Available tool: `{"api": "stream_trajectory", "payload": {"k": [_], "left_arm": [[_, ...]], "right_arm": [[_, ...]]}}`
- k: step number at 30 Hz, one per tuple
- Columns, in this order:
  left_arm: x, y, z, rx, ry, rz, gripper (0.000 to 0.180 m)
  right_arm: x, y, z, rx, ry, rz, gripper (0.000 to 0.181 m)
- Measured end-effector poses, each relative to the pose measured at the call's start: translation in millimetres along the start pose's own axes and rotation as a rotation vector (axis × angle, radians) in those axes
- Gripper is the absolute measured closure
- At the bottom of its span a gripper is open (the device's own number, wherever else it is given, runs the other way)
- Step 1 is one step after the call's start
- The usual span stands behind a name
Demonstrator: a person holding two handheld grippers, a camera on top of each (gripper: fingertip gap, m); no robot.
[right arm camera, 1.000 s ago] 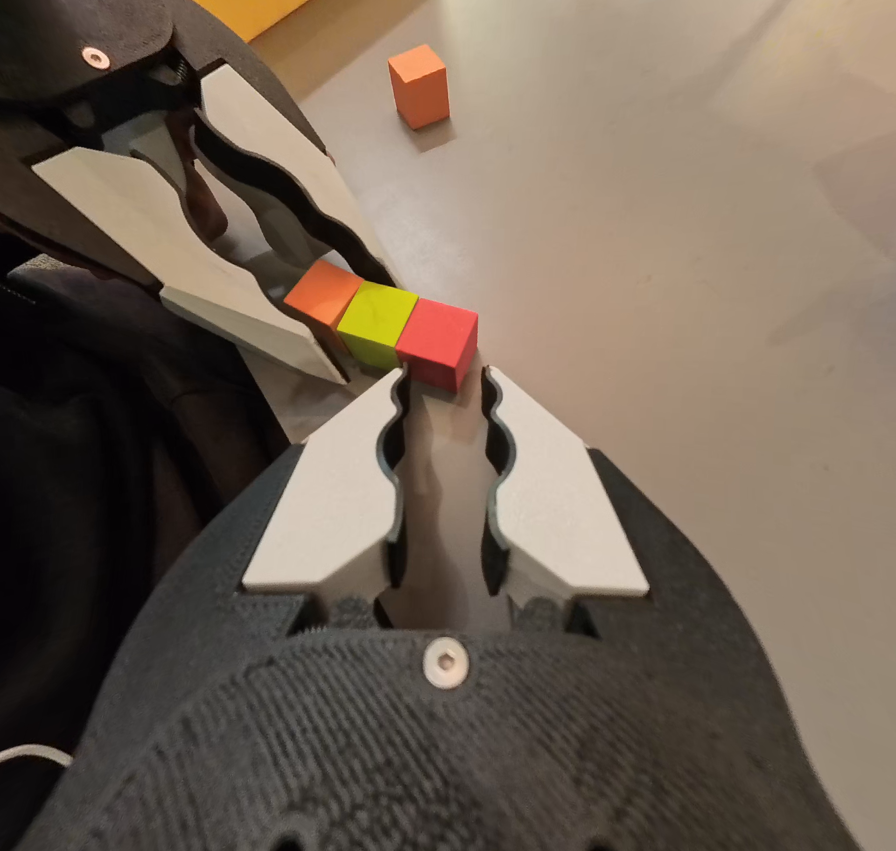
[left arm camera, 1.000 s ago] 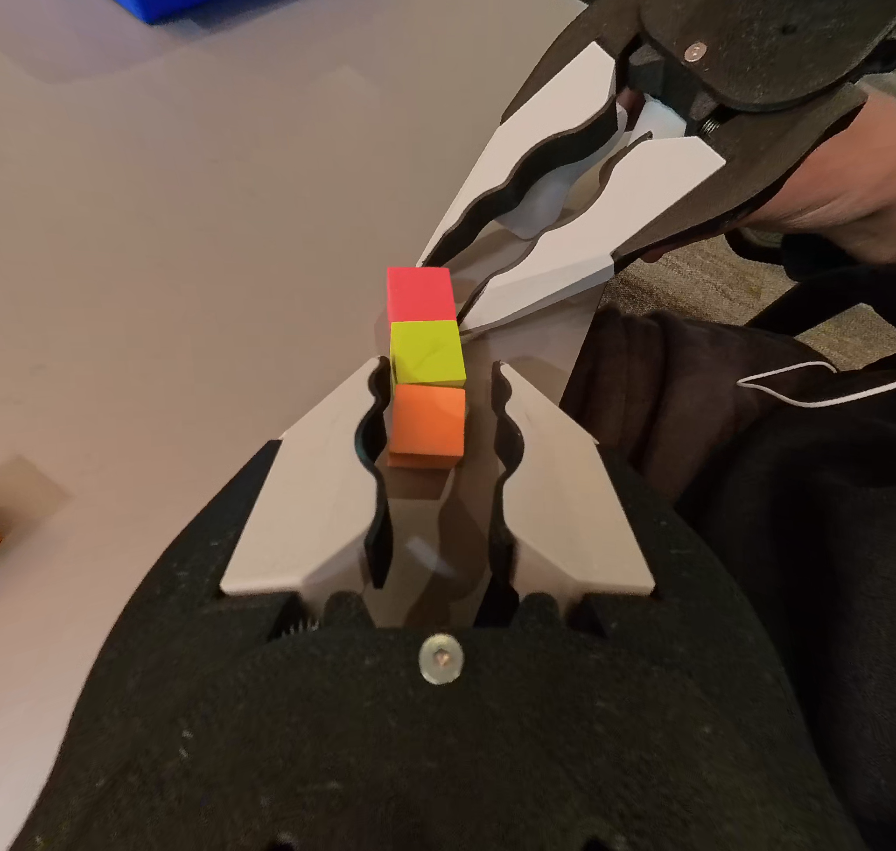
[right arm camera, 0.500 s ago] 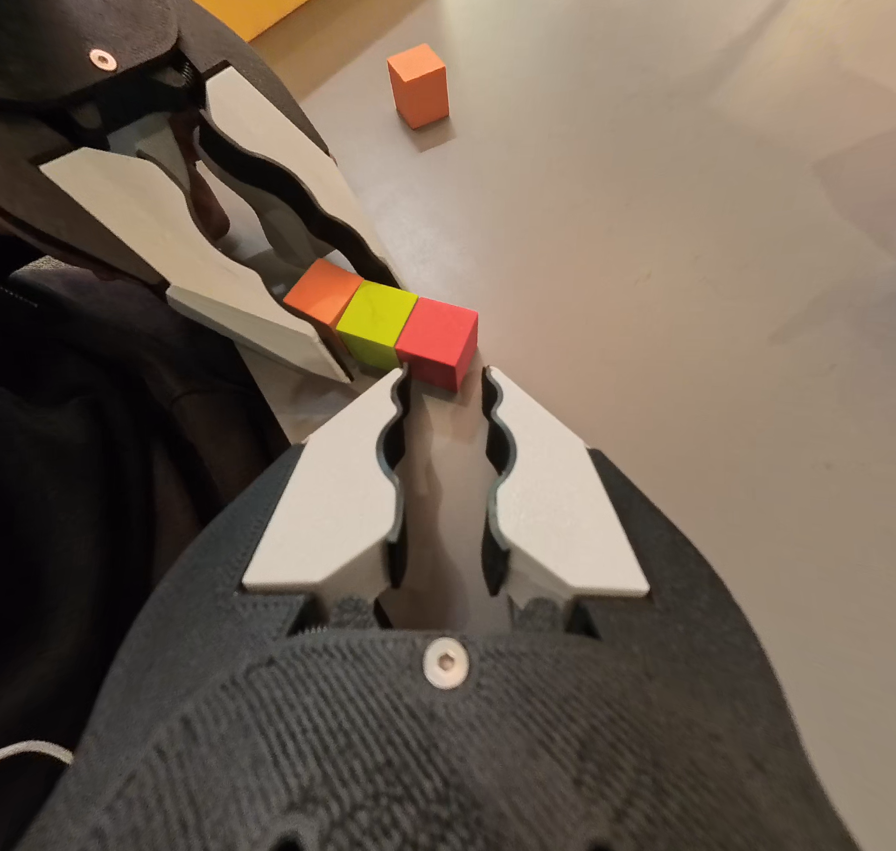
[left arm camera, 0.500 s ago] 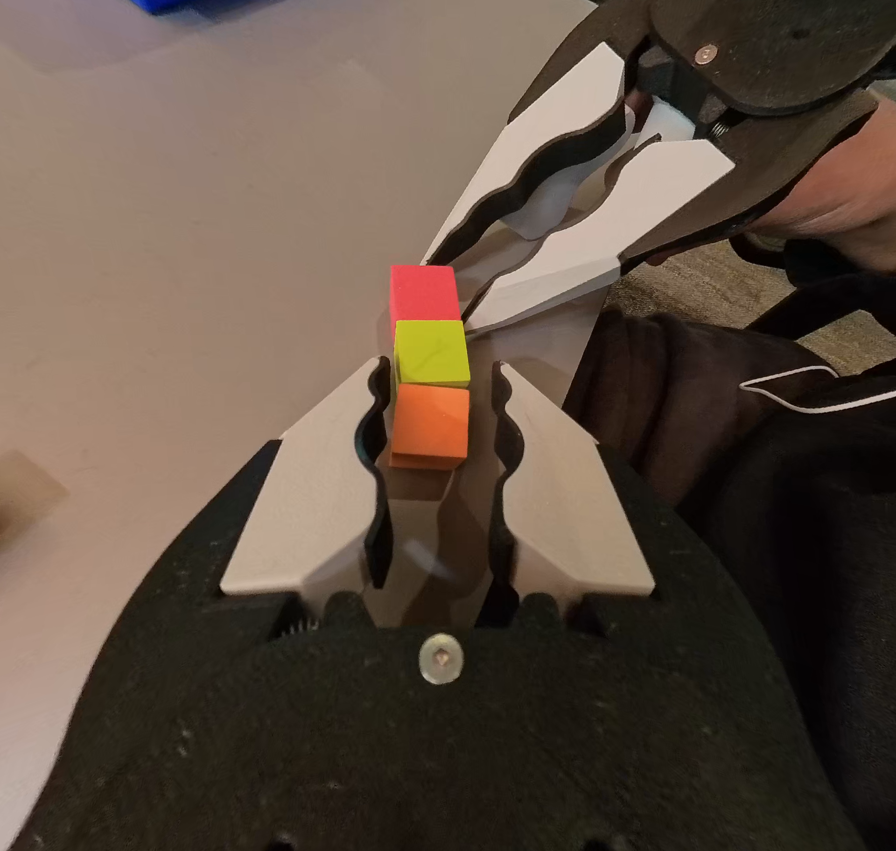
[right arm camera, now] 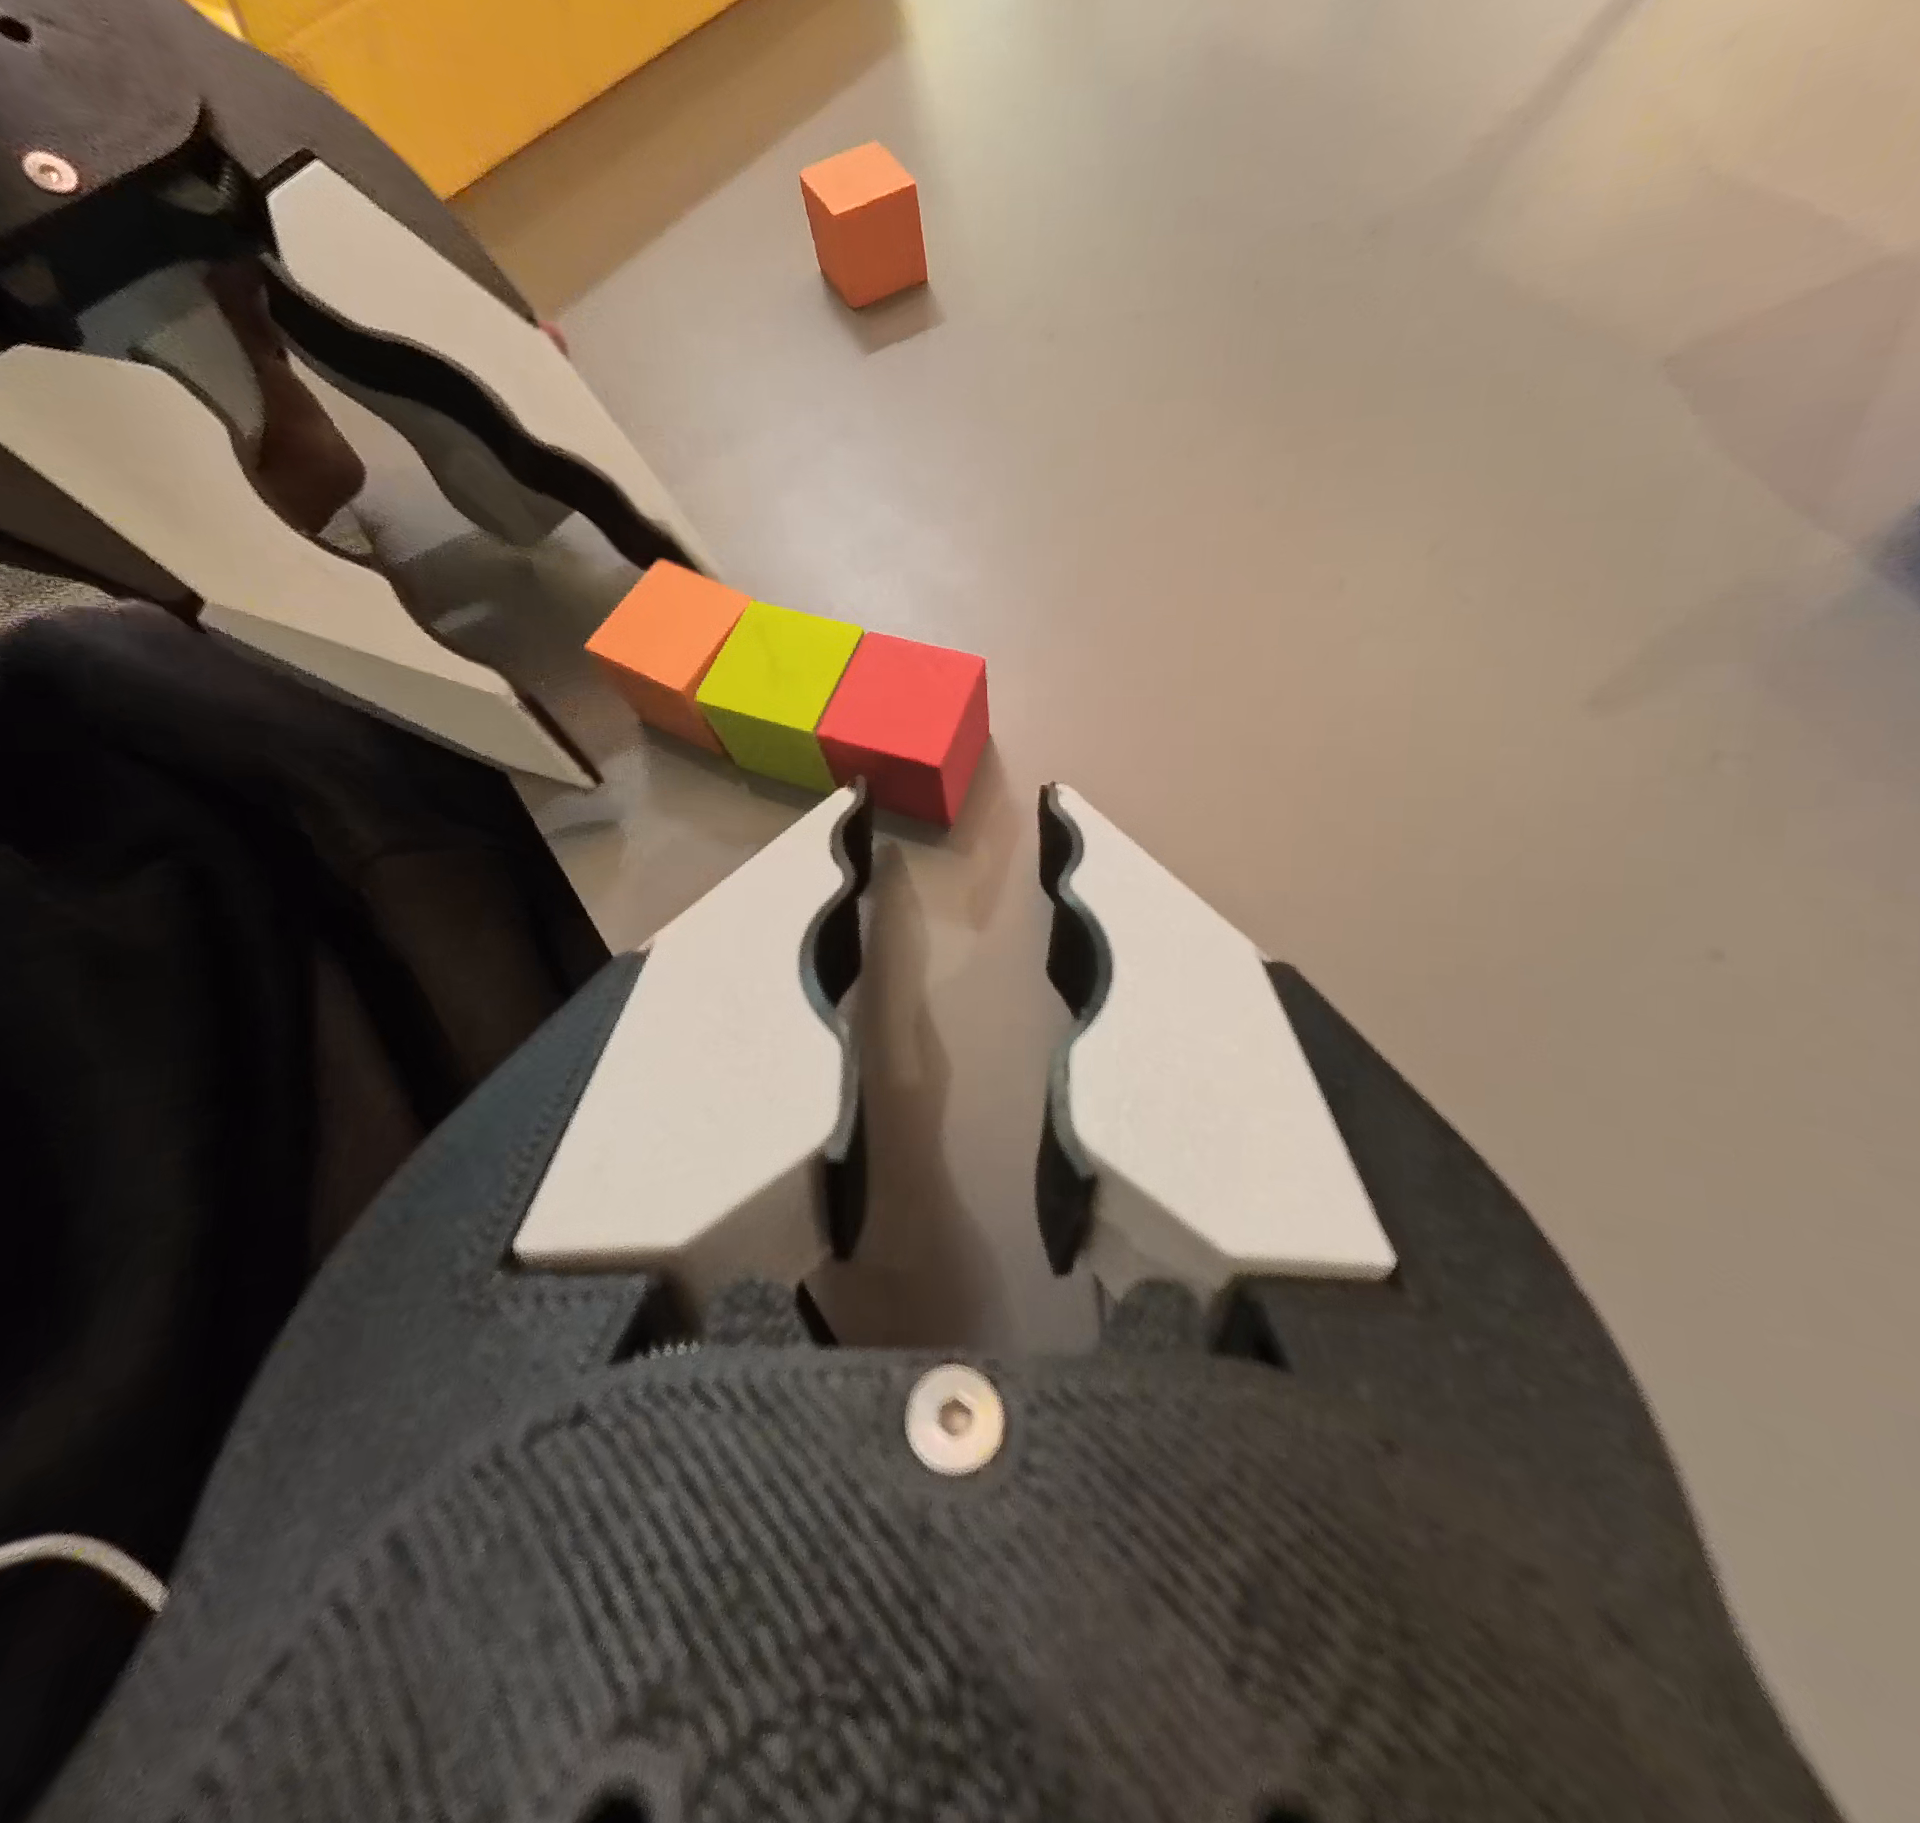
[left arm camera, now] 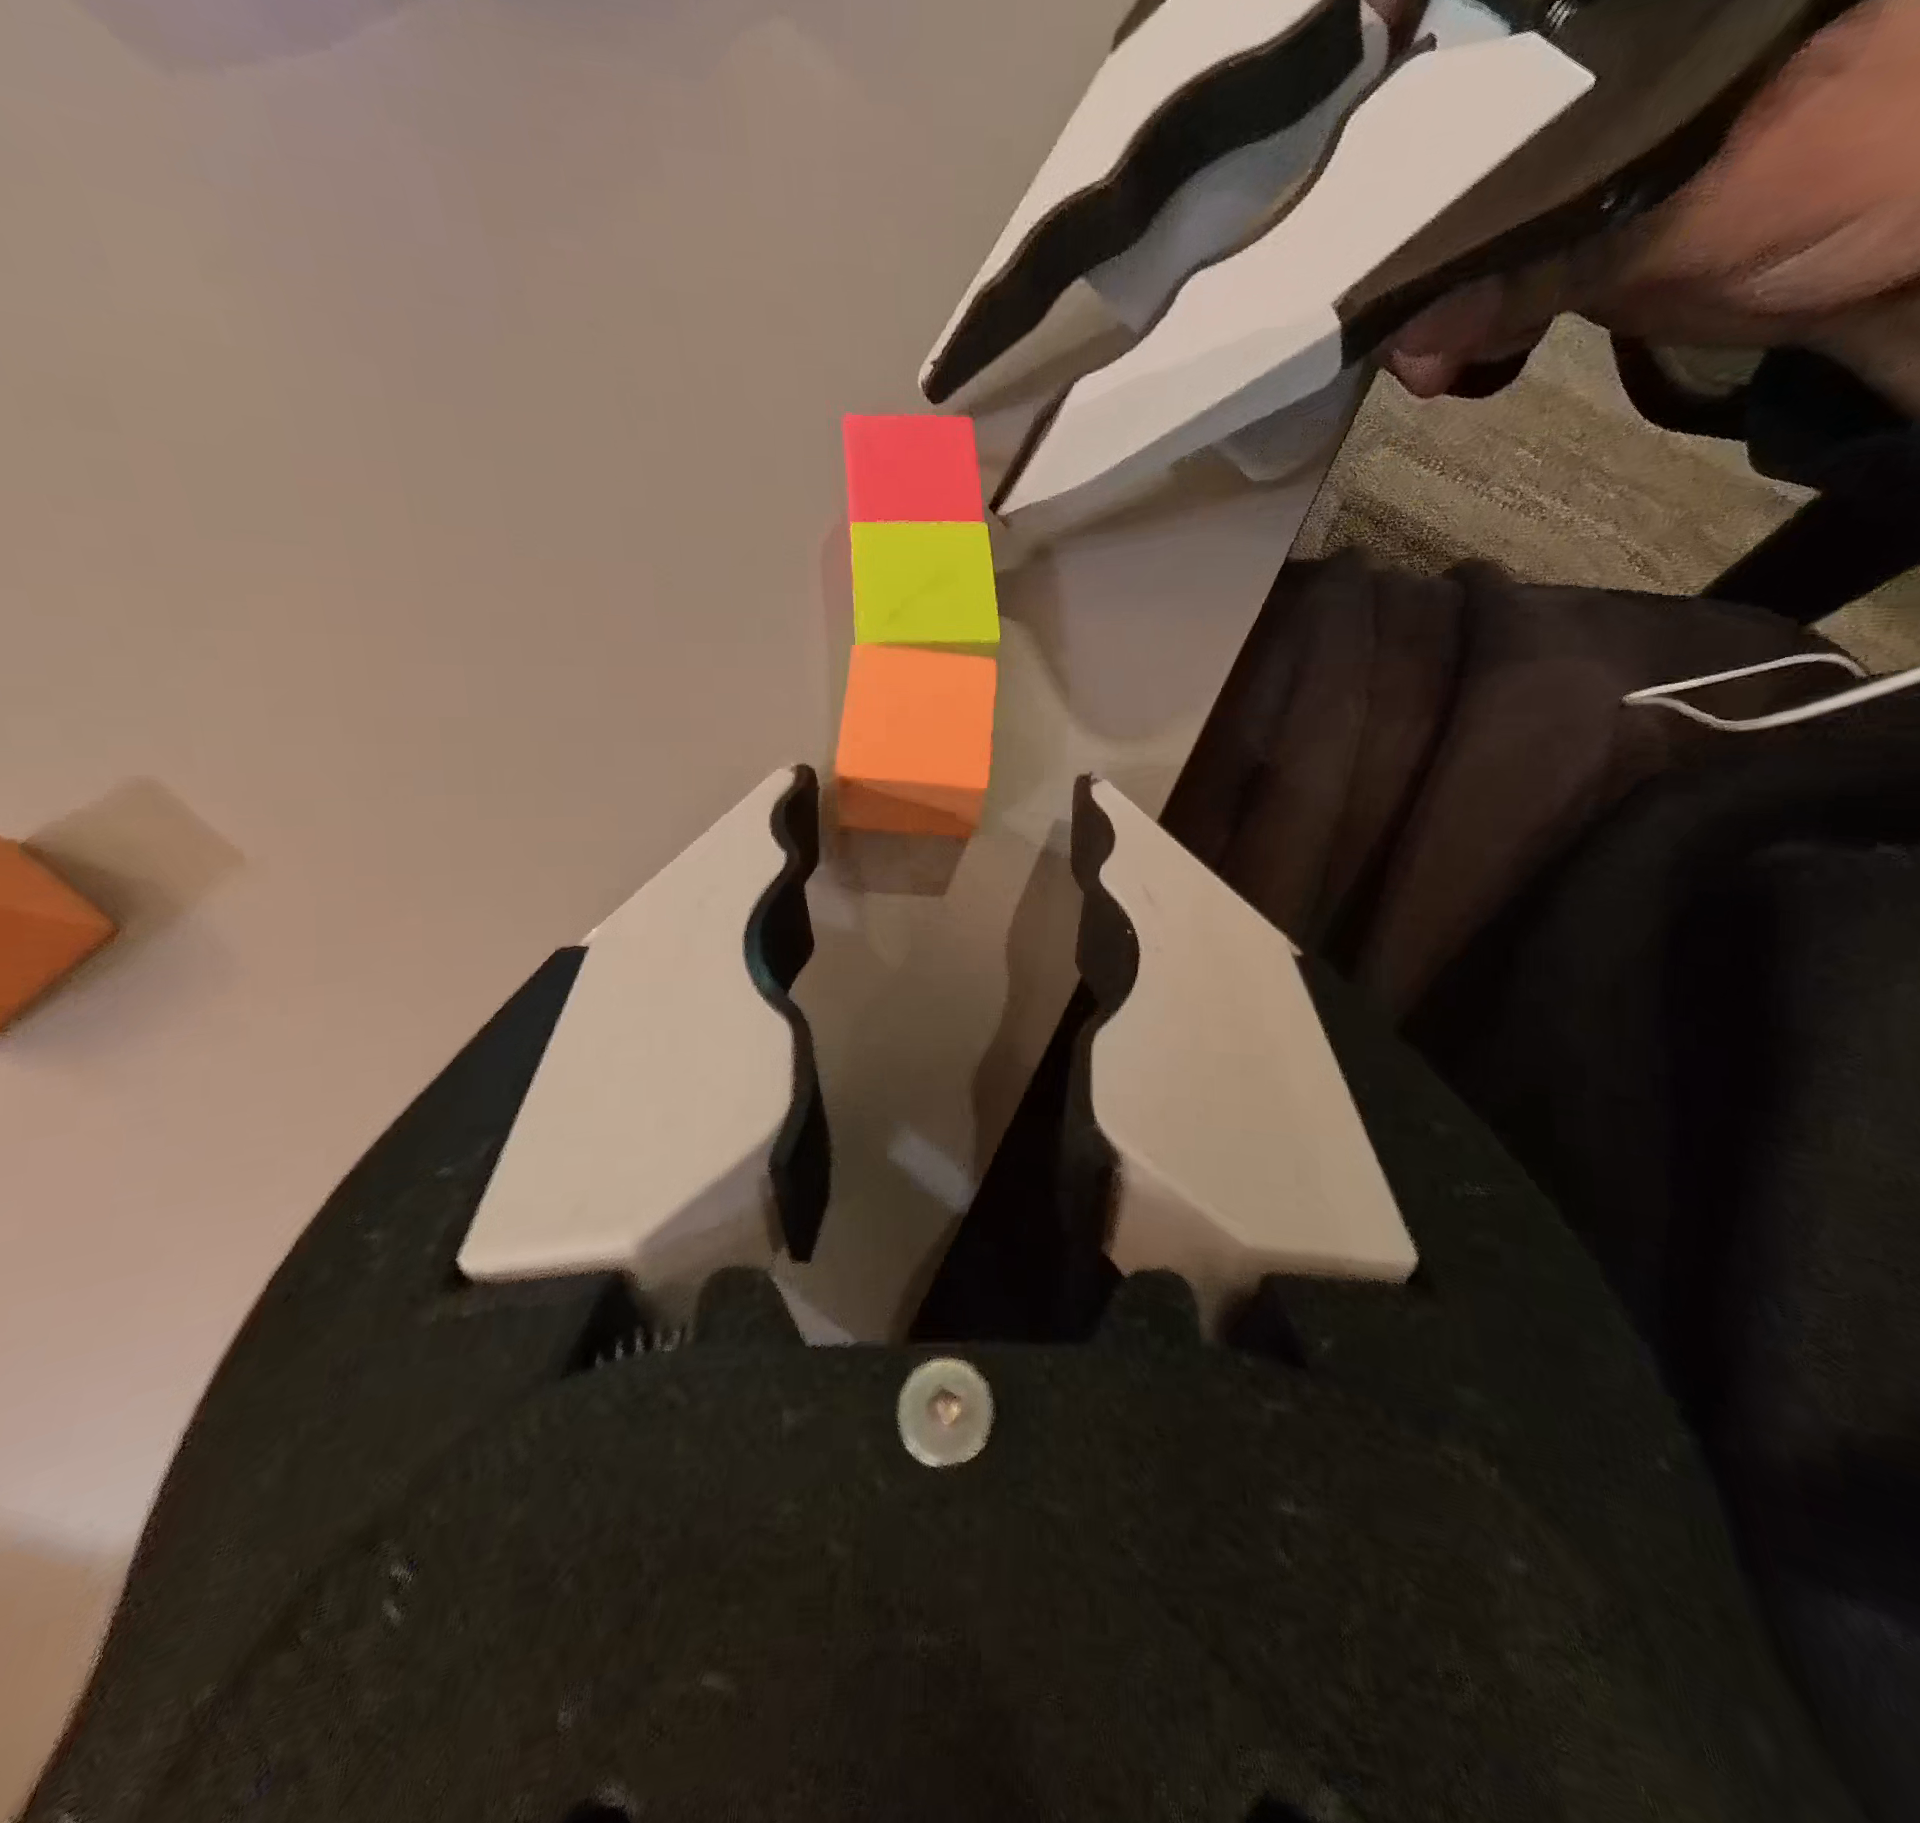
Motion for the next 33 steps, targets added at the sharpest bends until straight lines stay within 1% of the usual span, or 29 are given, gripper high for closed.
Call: {"api": "stream_trajectory", "payload": {"k": [5,16,20,22,26,28,31,33], "left_arm": [[0,1,-4,-0.006,-0.019,0.006,0.143],[1,-1,-6,-0.014,-0.041,0.042,0.150],[0,0,-8,0.003,-0.065,0.005,0.153],[-2,0,-10,0.010,-0.070,-0.017,0.152],[-4,0,-10,0.009,-0.062,-0.009,0.144],[-5,0,-8,0.015,-0.044,-0.010,0.139],[-4,-4,2,-0.007,0.007,0.008,0.125],[3,-12,14,-0.062,0.006,0.050,0.124]], "right_arm": [[0,2,-1,0.010,0.001,0.001,0.151],[-1,2,0,0.001,-0.002,-0.010,0.152],[-1,2,-1,0.003,-0.003,-0.013,0.150],[-2,1,0,-0.005,0.007,-0.017,0.140],[-3,-3,5,-0.076,0.043,-0.003,0.099],[-2,-6,8,-0.112,0.074,0.019,0.084],[11,-8,8,-0.148,0.085,-0.005,0.075],[27,-11,5,-0.196,0.077,-0.075,0.071]]}}
Point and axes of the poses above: each gripper's, where its closed fingertips meet, z back along the fingers, y out of its underside, x = y × z across the jaws, the point moved 6 cm from there along z, back along the fingers, and after that the axes turned 10 degrees about -x, right-handed, at the moved point
